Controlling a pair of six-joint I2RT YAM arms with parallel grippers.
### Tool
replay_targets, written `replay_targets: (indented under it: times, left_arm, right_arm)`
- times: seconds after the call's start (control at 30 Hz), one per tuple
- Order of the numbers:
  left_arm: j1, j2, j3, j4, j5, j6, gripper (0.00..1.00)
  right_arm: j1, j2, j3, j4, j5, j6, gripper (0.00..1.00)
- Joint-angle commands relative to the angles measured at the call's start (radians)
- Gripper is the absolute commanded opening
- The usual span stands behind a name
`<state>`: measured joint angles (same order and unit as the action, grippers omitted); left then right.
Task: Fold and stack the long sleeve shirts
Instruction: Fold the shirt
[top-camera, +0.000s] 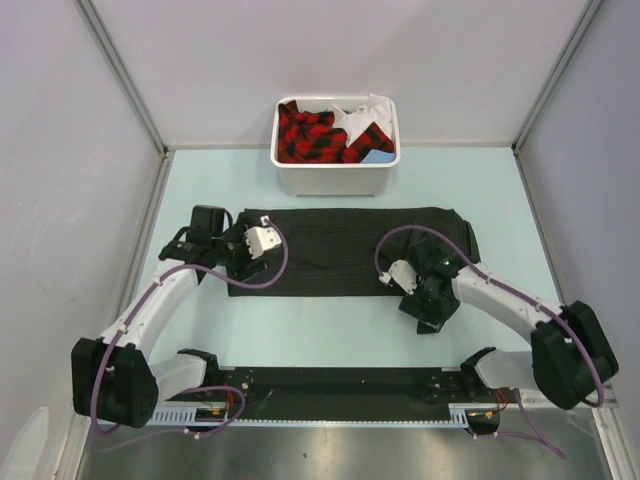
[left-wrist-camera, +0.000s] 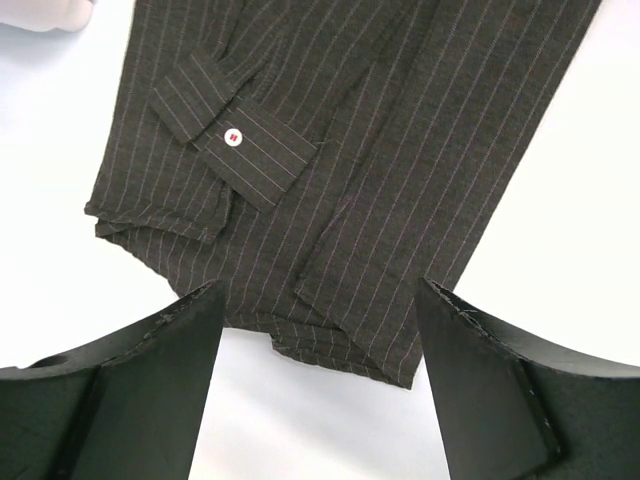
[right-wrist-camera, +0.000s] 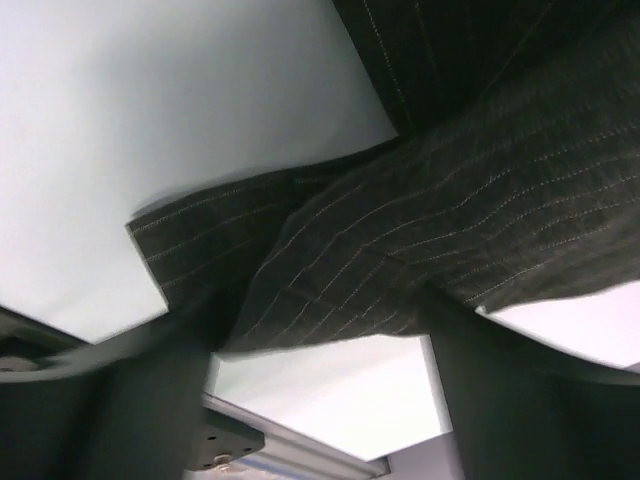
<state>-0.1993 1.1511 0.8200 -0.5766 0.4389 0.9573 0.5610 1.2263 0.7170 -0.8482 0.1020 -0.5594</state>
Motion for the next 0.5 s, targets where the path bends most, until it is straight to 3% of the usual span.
replay_targets:
  times: [0.0,0.03,0.1,0.17,0.23,0.37,0.47]
  left_arm:
    - [-0.003,-0.042,0.024,0.038,0.014,-0.046,0.82]
    - [-0.003,-0.048,0.033,0.037,0.023,-0.064,0.81]
    - [-0.003,-0.067,0.060,0.029,0.076,-0.083,0.80]
    - [-0.005,-0.076,0.085,0.012,0.139,-0.107,0.78]
    - [-0.011,-0.073,0.134,0.003,0.205,-0.182,0.77]
    - [-0.104,-0.041,0.200,-0.009,0.276,-0.267,0.79]
    - [-0.204,0.002,0.208,0.064,0.294,-0.345,0.82]
  right_arm:
    - [-0.055,0.091,0.054,0.026,0.027,0.050,0.70]
    - [-0.073,0.110,0.083,0.011,0.003,0.053,0.55]
    - [-0.128,0.108,0.192,-0.026,-0.091,0.058,0.44]
    - [-0.170,0.117,0.272,-0.063,-0.187,0.068,0.14]
    - [-0.248,0.140,0.386,-0.110,-0.391,0.081,0.00]
    - [-0.409,0.194,0.486,-0.135,-0.822,0.125,0.00]
    - [-0.496,0.242,0.518,-0.088,-1.047,0.203,0.00]
